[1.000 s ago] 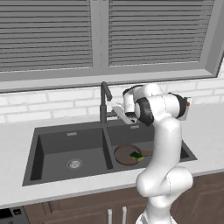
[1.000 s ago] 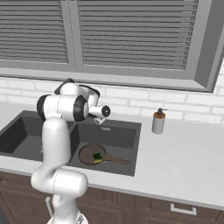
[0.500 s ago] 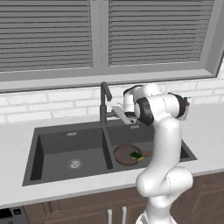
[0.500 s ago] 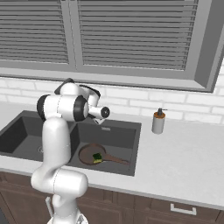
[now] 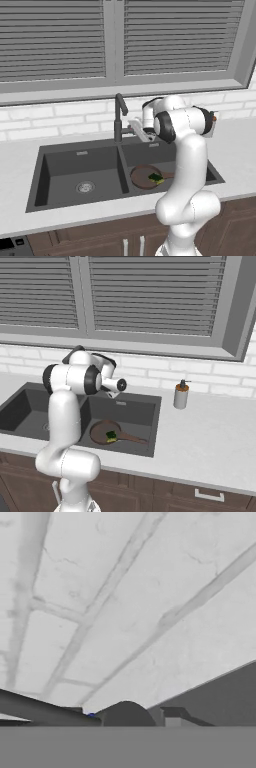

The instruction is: Pick the pan and sponge and place them into the sink. Then turn on the water.

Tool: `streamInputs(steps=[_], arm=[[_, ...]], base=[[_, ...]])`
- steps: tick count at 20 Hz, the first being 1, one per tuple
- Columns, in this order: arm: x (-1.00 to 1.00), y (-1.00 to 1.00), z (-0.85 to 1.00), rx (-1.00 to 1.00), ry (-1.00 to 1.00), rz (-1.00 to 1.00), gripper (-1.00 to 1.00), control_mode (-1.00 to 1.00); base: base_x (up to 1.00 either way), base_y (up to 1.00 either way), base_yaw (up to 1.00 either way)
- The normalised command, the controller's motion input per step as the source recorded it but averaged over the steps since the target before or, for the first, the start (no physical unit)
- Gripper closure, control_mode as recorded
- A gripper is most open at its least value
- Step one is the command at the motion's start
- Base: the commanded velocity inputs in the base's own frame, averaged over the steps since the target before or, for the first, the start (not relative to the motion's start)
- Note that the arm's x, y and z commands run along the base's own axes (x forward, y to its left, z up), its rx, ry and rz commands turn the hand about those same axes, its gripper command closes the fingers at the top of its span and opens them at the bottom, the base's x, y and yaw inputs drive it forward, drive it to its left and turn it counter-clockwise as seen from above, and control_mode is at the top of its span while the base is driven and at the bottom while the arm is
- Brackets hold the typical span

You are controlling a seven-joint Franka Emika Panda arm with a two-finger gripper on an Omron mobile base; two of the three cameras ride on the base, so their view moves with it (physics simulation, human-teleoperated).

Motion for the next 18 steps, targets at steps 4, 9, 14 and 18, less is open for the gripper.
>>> streamInputs(steps=[4,9,14,18], arm=[[0.29,-0.25,-0.16,0.35,0.13,-0.04,1.0,-1.0],[0.2,-0.28,-0.2,0.32,0.12,-0.11,1.0,-1.0],[0.1,-0.32,-0.24,0.28,0.1,-0.19,1.0,-1.0],[0.07,-0.31,-0.27,0.26,0.08,-0.17,1.0,-1.0]], base=[[0.0,0.0,0.0],[0.0,0.0,0.0],[0.0,0.0,0.0],[0.0,0.0,0.0]])
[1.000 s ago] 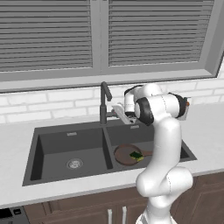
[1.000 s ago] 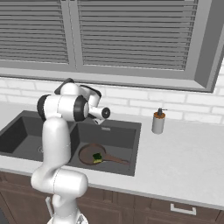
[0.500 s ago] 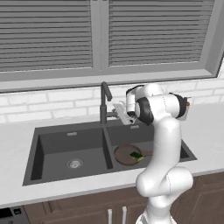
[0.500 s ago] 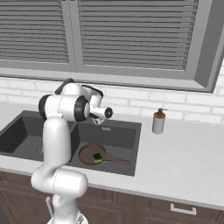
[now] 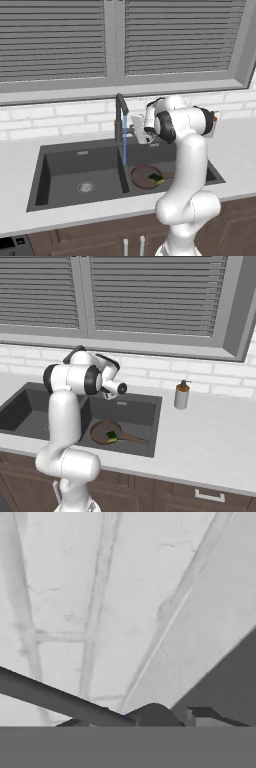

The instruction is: Pick the pan and sponge and place them into the sink. Then turn on the water.

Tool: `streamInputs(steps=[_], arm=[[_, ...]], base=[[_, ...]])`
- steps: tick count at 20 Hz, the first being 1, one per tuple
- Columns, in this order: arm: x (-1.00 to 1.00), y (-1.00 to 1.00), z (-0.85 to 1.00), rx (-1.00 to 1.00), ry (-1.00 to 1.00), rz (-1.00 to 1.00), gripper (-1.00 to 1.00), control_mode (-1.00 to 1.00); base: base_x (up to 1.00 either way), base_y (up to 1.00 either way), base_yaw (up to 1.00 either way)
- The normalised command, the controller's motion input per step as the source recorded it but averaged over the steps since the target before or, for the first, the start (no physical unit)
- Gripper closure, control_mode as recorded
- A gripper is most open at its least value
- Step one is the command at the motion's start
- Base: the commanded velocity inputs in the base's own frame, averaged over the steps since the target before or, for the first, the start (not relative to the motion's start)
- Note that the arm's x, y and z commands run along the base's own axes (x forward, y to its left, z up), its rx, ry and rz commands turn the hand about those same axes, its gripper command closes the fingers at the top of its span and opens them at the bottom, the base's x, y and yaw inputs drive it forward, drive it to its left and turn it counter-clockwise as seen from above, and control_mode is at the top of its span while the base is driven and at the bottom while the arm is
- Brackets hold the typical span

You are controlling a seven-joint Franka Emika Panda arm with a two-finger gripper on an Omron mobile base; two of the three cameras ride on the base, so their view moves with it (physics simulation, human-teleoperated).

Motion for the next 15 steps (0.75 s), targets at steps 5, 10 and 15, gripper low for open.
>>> streamInputs(steps=[5,10,15], arm=[[0.04,-0.2,-0.3,0.23,0.05,-0.13,1.0,-1.0],[0.0,0.0,-0.05,0.02,0.01,-0.01,1.0,-1.0],[0.0,0.0,0.0,0.0,0.0,0.0,1.0,-1.0]], base=[[0.0,0.0,0.0],[0.0,0.0,0.0],[0.0,0.0,0.0]])
